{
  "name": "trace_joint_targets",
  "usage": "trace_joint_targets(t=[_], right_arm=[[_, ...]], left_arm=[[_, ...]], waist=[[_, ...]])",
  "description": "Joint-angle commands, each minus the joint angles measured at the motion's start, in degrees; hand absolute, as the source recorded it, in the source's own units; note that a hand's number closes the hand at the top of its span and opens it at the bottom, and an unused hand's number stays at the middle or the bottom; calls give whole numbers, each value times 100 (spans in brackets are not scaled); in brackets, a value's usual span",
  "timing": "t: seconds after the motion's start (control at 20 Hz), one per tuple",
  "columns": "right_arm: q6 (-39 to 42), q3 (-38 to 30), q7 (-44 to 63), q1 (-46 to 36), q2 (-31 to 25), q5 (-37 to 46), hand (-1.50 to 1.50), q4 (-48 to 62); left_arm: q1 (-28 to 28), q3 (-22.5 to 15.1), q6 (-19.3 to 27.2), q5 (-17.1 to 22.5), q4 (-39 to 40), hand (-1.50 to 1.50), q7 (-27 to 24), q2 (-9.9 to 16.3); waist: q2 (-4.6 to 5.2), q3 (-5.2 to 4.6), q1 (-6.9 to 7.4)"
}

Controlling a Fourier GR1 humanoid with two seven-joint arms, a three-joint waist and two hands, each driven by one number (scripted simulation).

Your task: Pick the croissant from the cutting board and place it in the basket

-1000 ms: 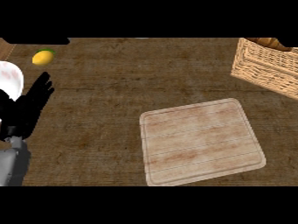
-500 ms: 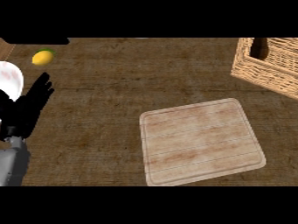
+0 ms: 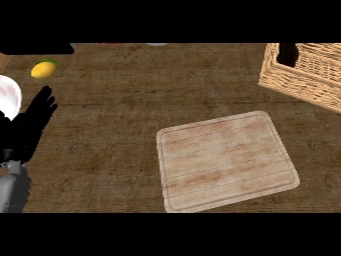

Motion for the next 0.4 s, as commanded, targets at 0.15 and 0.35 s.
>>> trace_joint_targets(t=[0.15, 0.35], right_arm=[[1871, -602, -379, 1469, -958, -829, -150, 130], [2536, -777, -584, 1934, -1266, -1193, -150, 228]], left_arm=[[206, 85, -143, 98, -159, 0, -39, 106], [33, -138, 46, -60, -285, 0, 180, -93]], waist=[[4, 5, -4], [16, 3, 47]])
